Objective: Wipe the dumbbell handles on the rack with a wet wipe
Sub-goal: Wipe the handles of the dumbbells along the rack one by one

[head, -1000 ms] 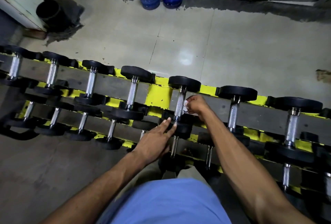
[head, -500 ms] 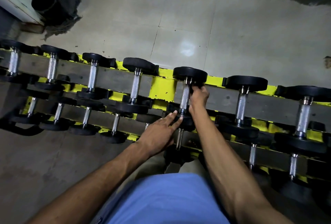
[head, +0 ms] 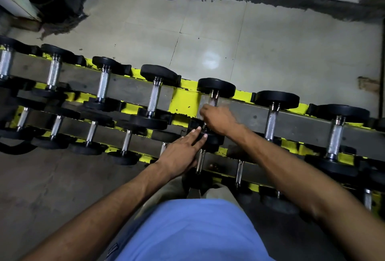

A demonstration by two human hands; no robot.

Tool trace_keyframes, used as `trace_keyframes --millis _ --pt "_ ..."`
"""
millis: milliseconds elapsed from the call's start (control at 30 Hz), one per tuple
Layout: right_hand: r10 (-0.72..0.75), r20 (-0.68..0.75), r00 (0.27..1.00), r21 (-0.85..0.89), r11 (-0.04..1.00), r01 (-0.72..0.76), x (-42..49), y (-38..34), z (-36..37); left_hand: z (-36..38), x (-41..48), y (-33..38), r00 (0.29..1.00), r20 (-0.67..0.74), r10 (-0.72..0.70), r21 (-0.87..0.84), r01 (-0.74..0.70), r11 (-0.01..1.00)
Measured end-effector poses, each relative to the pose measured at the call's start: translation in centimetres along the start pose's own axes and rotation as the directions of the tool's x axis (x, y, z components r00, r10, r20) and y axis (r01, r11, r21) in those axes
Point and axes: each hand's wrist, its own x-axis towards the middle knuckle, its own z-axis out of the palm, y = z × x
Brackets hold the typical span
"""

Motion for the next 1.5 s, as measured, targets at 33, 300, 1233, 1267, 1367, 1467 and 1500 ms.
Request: trace_keyframes --millis 33,300,1233,1267,1367,1467,1500 --pt "-0.066 0.101 0.993 -0.016 0.998 0.068 0.2 -0.2 -0.9 0.2 0.0 0.1 1.0 -0.002 -0.016 -0.004 0.016 1.0" --pt "-0.002 0.307 0.952 0.02 1.0 -0.005 2.5 0.0 -3.3 2.1 -0.3 2.0 0.984 -0.011 -0.177 -0.012 0.176 0.984" --pt "0.471 0.603 0.644 0.795 -0.424 -0.435 -0.3 1.0 3.3 1.2 -0.2 3.4 0.972 0.023 -0.235 0.036 0.234 0.972" --pt "0.453 0.635 0.626 0.757 -0.524 -0.389 0.5 1.3 3.3 1.3 -0.3 3.2 0.974 0.035 -0.223 0.045 0.221 0.974" --pt "0.347 0.69 0.635 0.585 -0.784 -0.207 2.6 2.1 2.7 1.1 -0.2 2.7 0.977 0.059 -0.205 0.059 0.202 0.978" --pt "0.272 0.619 0.737 0.404 -0.915 -0.001 3.9 2.5 1.9 0.6 -0.1 2.6 0.98 0.07 -0.187 0.069 0.182 0.981" --pt "0.291 0.615 0.733 0.403 -0.915 0.025 4.1 2.5 2.0 0.6 -0.2 2.6 0.981 0.076 -0.178 0.07 0.173 0.982"
